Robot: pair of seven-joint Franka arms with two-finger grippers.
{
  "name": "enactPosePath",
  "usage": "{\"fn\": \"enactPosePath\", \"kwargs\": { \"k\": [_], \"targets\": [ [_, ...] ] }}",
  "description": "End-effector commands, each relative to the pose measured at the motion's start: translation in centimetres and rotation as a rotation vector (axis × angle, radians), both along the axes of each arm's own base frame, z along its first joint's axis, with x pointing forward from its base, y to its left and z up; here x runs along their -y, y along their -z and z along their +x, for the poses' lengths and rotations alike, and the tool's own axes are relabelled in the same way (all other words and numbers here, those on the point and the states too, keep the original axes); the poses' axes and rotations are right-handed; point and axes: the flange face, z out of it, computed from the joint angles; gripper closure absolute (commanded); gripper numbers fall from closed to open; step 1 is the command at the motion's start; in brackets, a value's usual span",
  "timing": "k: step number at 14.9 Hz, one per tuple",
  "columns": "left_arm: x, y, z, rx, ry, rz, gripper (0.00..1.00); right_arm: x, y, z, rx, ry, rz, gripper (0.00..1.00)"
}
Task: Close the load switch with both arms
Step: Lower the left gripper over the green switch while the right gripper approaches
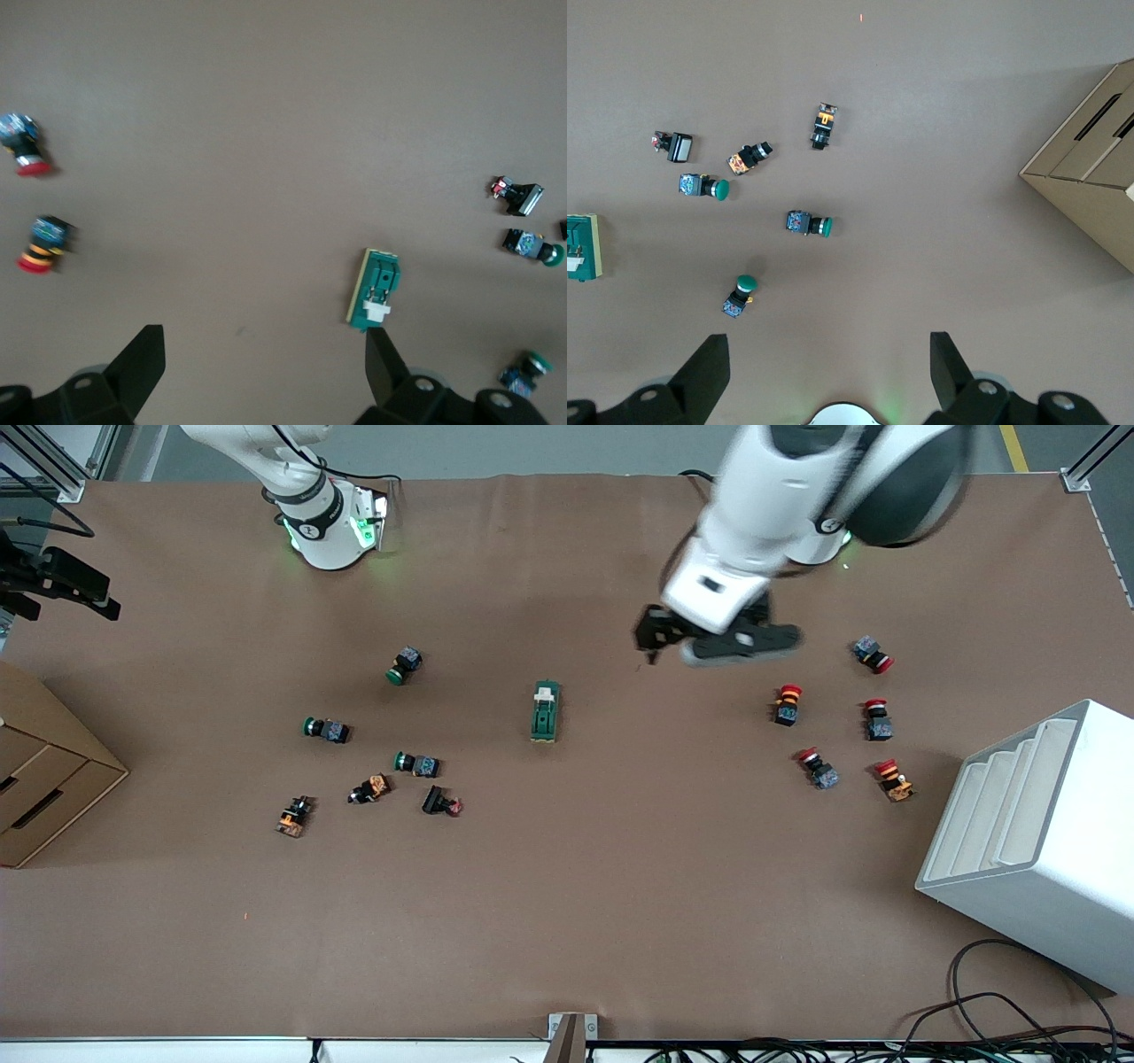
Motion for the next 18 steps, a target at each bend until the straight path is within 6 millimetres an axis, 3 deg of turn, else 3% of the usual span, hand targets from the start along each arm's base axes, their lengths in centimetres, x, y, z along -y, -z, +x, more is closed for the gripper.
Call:
{"fn": "enactPosePath", "kwargs": {
  "k": [1, 3, 6, 8, 11, 12, 14, 18],
  "targets": [
    [4.3, 4.1, -3.3, 0.048, -0.098, 0.005, 0.0, 0.4, 1.3, 1.3, -0.021, 0.019, -0.021, 0.0],
    [8.1, 7.8, -5.8, 0.063, -0.133, 0.043, 0.0, 0.4, 2.8, 2.6, -0.039, 0.017, -0.022, 0.0],
    [12.8, 13.5, -10.8, 0.142, -0.13, 0.141, 0.0, 0.6, 6.6, 5.5, -0.058, 0.01, -0.024, 0.0],
    [15.0, 16.8, -13.9, 0.184, -0.146, 0.173, 0.0, 0.6, 9.4, 6.8, -0.099, 0.006, -0.027, 0.0],
    [18.2, 22.0, -18.8, 0.289, -0.172, 0.179, 0.0, -0.7, 10.9, 7.5, -0.11, -0.001, -0.034, 0.0],
    [18.4, 23.9, -19.5, 0.337, -0.179, 0.184, 0.0, -1.6, 11.2, 7.7, -0.107, 0.015, -0.037, 0.0],
    [18.9, 26.6, -23.5, 0.426, -0.126, 0.182, 0.01, -4.6, 12.2, 8.0, -0.114, 0.122, -0.05, 0.0],
    [18.5, 29.4, -27.0, 0.506, -0.125, 0.155, 0.02, -11.6, 14.1, 8.4, -0.134, 0.29, -0.045, 0.0]
  ]
}}
